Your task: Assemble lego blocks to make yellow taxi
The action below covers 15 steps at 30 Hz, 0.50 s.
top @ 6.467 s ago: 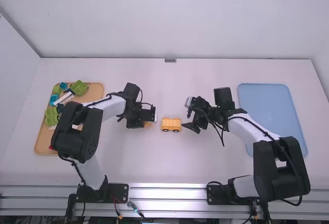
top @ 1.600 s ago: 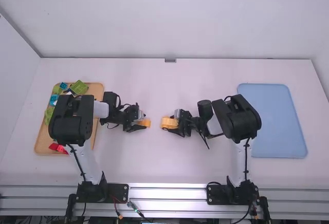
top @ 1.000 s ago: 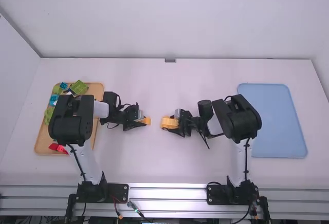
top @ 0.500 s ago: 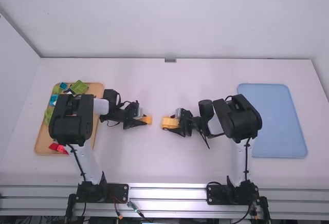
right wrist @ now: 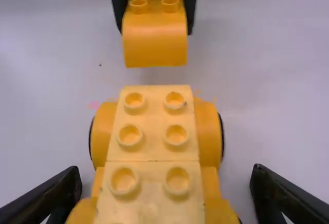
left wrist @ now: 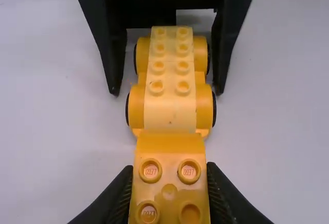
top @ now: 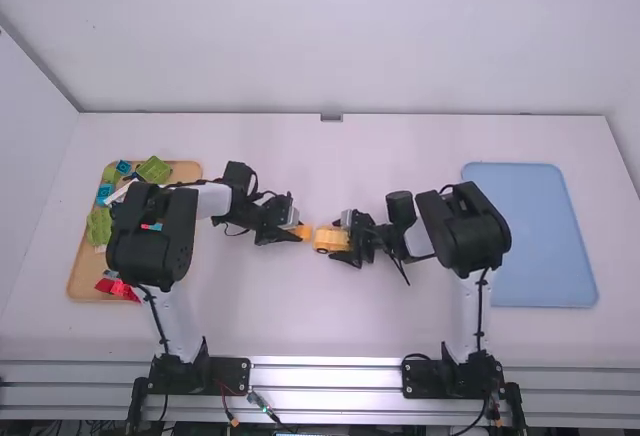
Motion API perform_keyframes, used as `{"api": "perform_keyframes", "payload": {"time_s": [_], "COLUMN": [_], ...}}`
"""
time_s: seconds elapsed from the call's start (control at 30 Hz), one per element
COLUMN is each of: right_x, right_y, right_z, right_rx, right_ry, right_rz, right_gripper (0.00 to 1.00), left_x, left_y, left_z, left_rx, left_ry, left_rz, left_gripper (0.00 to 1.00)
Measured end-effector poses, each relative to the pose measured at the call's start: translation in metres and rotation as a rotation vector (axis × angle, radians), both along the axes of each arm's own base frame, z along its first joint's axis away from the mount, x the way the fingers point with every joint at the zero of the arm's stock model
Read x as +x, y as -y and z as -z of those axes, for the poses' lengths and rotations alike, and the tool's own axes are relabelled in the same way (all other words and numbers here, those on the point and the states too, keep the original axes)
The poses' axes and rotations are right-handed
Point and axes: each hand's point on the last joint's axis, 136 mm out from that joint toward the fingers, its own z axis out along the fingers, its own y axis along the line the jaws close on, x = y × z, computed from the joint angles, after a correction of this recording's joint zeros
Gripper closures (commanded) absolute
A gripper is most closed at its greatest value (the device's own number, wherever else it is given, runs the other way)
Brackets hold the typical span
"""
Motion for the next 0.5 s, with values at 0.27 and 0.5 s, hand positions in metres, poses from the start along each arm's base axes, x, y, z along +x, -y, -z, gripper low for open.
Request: {"api": "perform_keyframes", "payload": {"time_s": [0.27,0.5], "right_x": [0.002,-0.002], "right_y": [0.022,0.019], "right_z": [0.0,-0.001], "right_rx": [0.023,0.026], "right_ry": [0.017,0.037], "right_rz": [0.042,0.016], "right_gripper": [0.31,0.09], "left_x": [-0.003,0.007], "left_y": [0.005,0.009], "left_z": [-0.011,-0.038], "left_rx": [-0.052,-0.088], "left_ry": [-0.008,0.025], "left_rz": [0.007,-0.025], "left_gripper": [0.92,0.96]}}
